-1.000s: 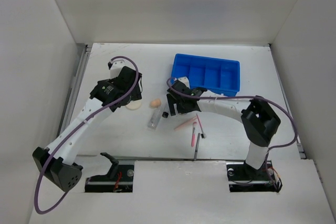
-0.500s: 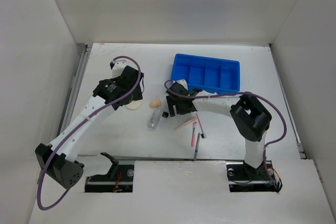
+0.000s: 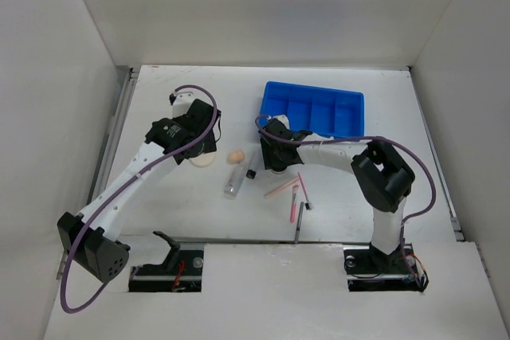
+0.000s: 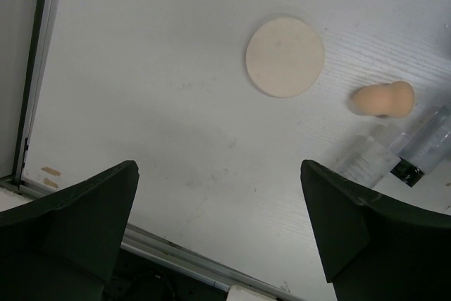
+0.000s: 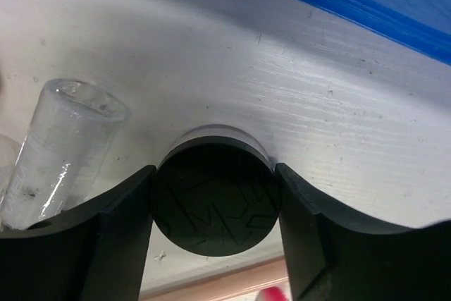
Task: Organize the makeup
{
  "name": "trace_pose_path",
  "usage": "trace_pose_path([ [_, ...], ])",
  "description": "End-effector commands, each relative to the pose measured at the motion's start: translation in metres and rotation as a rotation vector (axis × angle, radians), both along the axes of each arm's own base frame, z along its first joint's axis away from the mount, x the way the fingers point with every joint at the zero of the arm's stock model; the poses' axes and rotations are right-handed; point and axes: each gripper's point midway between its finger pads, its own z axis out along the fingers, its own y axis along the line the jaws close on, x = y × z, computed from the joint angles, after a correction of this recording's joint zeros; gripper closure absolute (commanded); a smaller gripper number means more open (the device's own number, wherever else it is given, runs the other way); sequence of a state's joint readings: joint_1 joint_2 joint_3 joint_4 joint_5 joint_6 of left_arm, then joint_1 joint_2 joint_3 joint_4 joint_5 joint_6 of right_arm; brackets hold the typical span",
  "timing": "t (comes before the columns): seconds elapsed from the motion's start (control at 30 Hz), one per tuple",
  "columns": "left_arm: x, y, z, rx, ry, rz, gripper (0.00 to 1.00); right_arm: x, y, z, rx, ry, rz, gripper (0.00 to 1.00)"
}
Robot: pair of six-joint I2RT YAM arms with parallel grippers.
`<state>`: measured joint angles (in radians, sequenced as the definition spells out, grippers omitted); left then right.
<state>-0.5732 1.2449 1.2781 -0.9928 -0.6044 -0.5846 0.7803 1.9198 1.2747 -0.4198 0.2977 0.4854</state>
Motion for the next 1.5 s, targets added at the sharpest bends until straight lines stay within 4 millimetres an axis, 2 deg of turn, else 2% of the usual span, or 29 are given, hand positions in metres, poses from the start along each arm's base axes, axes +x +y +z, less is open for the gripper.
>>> trace_pose_path([
  [0.0, 0.002, 0.005, 0.015, 0.010, -0.029, 0.012, 0.00, 0.009, 0.008, 0.027, 0.032, -0.058, -0.007, 0.40],
  [0.07, 0.002, 0.005, 0.015, 0.010, -0.029, 0.012, 0.00, 0.009, 0.002, 0.035, 0.023, -0.073, -0.027, 0.48],
  [0.1, 0.002, 0.005, 0.015, 0.010, -0.029, 0.012, 0.00, 0.007, 0.000, 0.047, 0.028, -0.077, -0.027, 0.51],
  [0.17, 0.002, 0.005, 0.015, 0.010, -0.029, 0.012, 0.00, 0.005, -0.004, 0.061, 0.027, -0.089, -0.033, 0.51],
  [0.2, 0.002, 0.005, 0.015, 0.010, -0.029, 0.012, 0.00, 0.007, -0.006, 0.083, 0.046, -0.126, -0.042, 0.51],
  [0.23, 0.002, 0.005, 0.015, 0.010, -0.029, 0.012, 0.00, 0.002, -0.013, 0.090, 0.037, -0.125, -0.055, 0.51],
  [0.33, 0.002, 0.007, 0.016, 0.017, -0.034, 0.016, 0.00, 0.007, -0.025, 0.133, 0.062, -0.211, -0.065, 0.48],
  [0.37, 0.004, 0.004, 0.016, 0.004, -0.040, 0.012, 0.00, 0.009, -0.028, 0.136, 0.078, -0.209, -0.071, 0.48],
  [0.5, 0.006, -0.001, 0.016, -0.020, -0.041, 0.002, 0.00, 0.038, -0.047, 0.160, 0.127, -0.241, -0.136, 0.47],
  [0.53, 0.008, -0.002, 0.017, -0.020, -0.042, 0.002, 0.00, 0.048, -0.048, 0.173, 0.147, -0.266, -0.152, 0.47],
  [0.6, 0.007, -0.005, 0.016, -0.034, -0.040, 0.003, 0.00, 0.067, -0.051, 0.182, 0.169, -0.299, -0.184, 0.45],
  [0.63, 0.009, -0.008, 0.016, -0.049, -0.045, -0.002, 0.00, 0.082, -0.053, 0.197, 0.201, -0.329, -0.202, 0.45],
  [0.67, 0.008, -0.006, 0.013, -0.035, -0.033, -0.011, 0.00, 0.093, -0.053, 0.189, 0.189, -0.319, -0.214, 0.45],
  [0.7, 0.009, -0.009, 0.009, -0.035, -0.017, -0.015, 0.00, 0.102, -0.053, 0.190, 0.190, -0.324, -0.225, 0.45],
  [0.73, 0.009, -0.009, 0.007, -0.022, 0.004, -0.015, 0.00, 0.119, -0.055, 0.186, 0.178, -0.314, -0.246, 0.45],
  [0.77, 0.010, -0.010, 0.011, -0.027, -0.005, -0.015, 0.00, 0.125, -0.056, 0.201, 0.199, -0.343, -0.256, 0.45],
  [0.8, 0.009, -0.009, 0.007, -0.007, 0.027, -0.015, 0.00, 0.132, -0.053, 0.180, 0.159, -0.302, -0.248, 0.45],
  [0.87, 0.010, -0.010, 0.008, -0.005, 0.037, -0.007, 0.00, 0.149, -0.051, 0.185, 0.162, -0.321, -0.266, 0.45],
  [0.9, 0.009, -0.009, 0.004, 0.005, 0.054, -0.007, 0.00, 0.158, -0.054, 0.168, 0.139, -0.295, -0.278, 0.44],
  [0.93, 0.009, -0.011, 0.005, 0.002, 0.064, -0.010, 0.00, 0.160, -0.053, 0.165, 0.133, -0.287, -0.278, 0.43],
  [1.0, 0.009, -0.011, 0.005, 0.001, 0.064, -0.011, 0.00, 0.172, -0.063, 0.158, 0.125, -0.283, -0.305, 0.43],
  [1.03, 0.009, -0.013, 0.004, -0.008, 0.070, -0.016, 0.00, 0.173, -0.063, 0.147, 0.113, -0.267, -0.305, 0.43],
  [1.1, 0.010, -0.016, 0.004, -0.020, 0.066, -0.020, 0.00, 0.180, -0.076, 0.141, 0.102, -0.259, -0.332, 0.43],
  [1.17, 0.011, -0.020, 0.001, -0.033, 0.072, -0.040, 0.00, 0.181, -0.079, 0.141, 0.107, -0.255, -0.335, 0.43],
  [1.2, 0.011, -0.020, 0.001, -0.033, 0.072, -0.040, 0.00, 0.180, -0.080, 0.131, 0.095, -0.239, -0.335, 0.43],
  [1.27, 0.011, -0.019, 0.001, -0.026, 0.075, -0.048, 0.00, 0.182, -0.085, 0.131, 0.094, -0.239, -0.344, 0.43],
  [1.33, 0.010, -0.021, 0.000, -0.028, 0.082, -0.059, 0.00, 0.181, -0.087, 0.122, 0.075, -0.226, -0.349, 0.41],
  [1.47, 0.012, -0.025, -0.002, -0.036, 0.093, -0.074, 0.00, 0.184, -0.091, 0.104, 0.061, -0.198, -0.365, 0.32],
])
